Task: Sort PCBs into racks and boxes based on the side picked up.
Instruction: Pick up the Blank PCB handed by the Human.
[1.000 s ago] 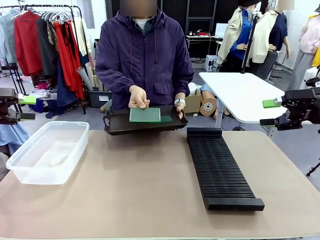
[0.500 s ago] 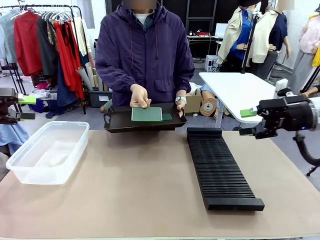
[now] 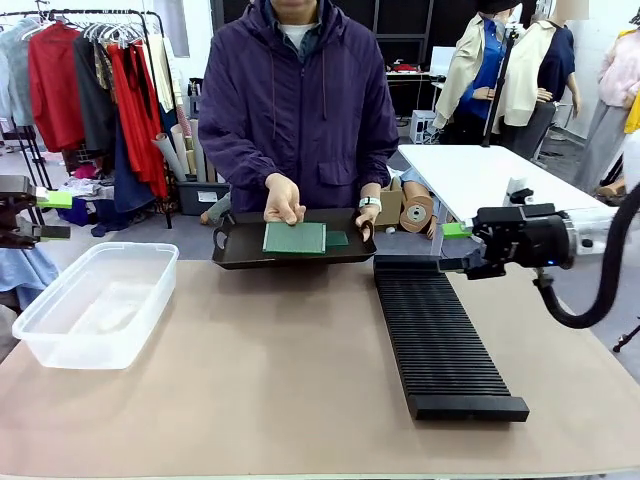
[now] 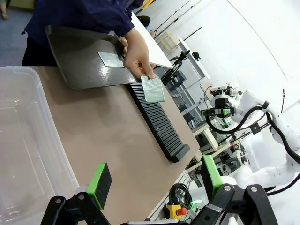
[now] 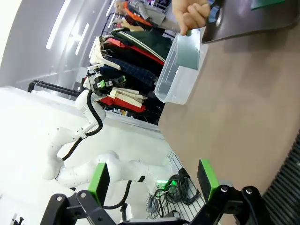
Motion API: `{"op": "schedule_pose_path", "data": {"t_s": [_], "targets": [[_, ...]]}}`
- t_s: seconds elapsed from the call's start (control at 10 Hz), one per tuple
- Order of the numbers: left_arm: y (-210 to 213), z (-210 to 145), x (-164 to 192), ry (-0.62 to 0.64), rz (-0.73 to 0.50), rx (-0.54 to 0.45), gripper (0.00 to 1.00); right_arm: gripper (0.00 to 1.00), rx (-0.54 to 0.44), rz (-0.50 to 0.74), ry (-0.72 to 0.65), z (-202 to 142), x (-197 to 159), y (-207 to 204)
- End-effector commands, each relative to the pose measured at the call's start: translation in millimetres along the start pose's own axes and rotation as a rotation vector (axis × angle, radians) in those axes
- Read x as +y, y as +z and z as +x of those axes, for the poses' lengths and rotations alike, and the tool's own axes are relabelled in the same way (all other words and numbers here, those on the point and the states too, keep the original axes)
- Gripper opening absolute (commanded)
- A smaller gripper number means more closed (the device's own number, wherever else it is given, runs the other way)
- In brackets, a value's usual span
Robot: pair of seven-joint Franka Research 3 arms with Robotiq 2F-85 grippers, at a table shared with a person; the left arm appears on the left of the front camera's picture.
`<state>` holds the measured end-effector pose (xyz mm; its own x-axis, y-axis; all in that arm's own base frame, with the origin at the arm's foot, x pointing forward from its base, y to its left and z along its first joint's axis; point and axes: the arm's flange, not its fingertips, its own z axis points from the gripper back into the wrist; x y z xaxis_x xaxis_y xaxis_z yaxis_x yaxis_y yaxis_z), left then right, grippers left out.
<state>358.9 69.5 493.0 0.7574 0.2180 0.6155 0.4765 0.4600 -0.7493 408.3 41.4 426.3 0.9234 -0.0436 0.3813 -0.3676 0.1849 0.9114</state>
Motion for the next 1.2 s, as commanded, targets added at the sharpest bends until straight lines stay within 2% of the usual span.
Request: {"op": "schedule_pose_path", "data": {"t_s": [0.0, 0.2, 0.5, 0.8, 0.9, 1.0, 1.1], "targets": [[2, 0, -2, -0.002, -0.011, -0.006, 1.0, 1.0, 0.002, 0.016, 0.043, 25, -13, -22], [2, 0, -2, -0.002, -0.011, -0.006, 1.0, 1.0, 0.031, 0.009, 0.052, 40, -33, -48], [2, 0, -2, -0.002, -0.011, -0.006, 1.0, 1.0, 0.051, 0.073, 0.082, 54, -59, -75], [2, 0, -2, -0.002, -0.011, -0.006, 1.0, 1.0, 0.048, 0.097, 0.092, 61, -68, -99], [2, 0, -2, -0.002, -0.011, -0.006, 1.0, 1.0, 0.089, 0.131, 0.089, 62, -66, -101], [2, 0, -2, -0.002, -0.011, -0.006, 1.0, 1.0, 0.075, 0.069, 0.056, 55, -69, -88], [2, 0, -2, -0.002, -0.011, -0.006, 1.0, 1.0, 0.075, 0.069, 0.056, 55, -69, -88]]}}
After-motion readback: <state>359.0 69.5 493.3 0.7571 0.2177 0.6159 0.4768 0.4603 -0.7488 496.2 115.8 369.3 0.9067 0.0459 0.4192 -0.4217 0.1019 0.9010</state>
